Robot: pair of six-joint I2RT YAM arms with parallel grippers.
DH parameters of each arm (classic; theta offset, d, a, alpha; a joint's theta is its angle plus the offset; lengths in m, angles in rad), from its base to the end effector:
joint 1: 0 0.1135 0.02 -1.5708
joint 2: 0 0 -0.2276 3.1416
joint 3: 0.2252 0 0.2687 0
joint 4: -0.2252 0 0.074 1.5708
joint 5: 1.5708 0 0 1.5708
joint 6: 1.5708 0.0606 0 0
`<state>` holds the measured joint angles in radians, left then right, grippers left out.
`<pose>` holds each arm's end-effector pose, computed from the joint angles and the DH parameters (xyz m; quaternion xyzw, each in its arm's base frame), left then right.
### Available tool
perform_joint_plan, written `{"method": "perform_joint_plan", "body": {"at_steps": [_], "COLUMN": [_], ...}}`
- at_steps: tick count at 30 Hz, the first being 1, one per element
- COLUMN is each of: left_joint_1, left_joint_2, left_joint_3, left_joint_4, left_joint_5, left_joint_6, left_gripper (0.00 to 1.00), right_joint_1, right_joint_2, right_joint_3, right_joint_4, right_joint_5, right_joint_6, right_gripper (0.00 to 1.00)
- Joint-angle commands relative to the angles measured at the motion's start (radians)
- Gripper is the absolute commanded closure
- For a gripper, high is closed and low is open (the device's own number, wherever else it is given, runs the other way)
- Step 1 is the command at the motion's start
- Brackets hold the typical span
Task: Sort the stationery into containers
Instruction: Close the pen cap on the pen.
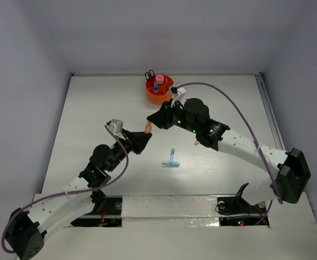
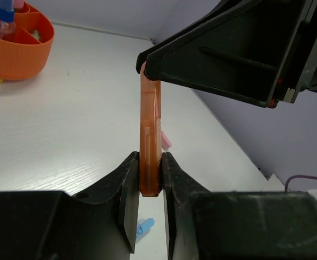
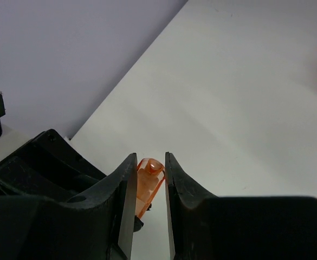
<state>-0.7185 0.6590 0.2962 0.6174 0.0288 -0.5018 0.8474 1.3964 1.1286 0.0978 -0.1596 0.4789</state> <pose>0.1769 -0.1570 0.2499 0.0775 0.6067 -0.4605 0.6433 0.2449 0.2919 0.3036 -0.1901 0.7398 0.4435 0.4688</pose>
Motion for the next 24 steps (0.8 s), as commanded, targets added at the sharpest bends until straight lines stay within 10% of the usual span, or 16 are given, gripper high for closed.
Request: {"method": "perform_joint_plan", "body": {"at_steps": [1,24], "left_joint_1": [0.016,0.059], "left_joint_2": [-0.012,0.136], "left_joint_3": [0.122,0.411], "left_joint_4": [0.160,0.139], "left_joint_5": [-0.078,-0.191], "left_joint_6": [0.020,0.152], "left_gripper": [1.00,1.00], "right_joint_1": [0.094,0.271], "right_joint_2": [0.041,0.102], "right_joint_3": [-0.079,-0.408], "right_joint_4": [-0.055,0.220], "right_joint_5": [-0.060,-0.075], "right_joint_6": [-0.003,0.185], "right_gripper": [1.00,1.00]}}
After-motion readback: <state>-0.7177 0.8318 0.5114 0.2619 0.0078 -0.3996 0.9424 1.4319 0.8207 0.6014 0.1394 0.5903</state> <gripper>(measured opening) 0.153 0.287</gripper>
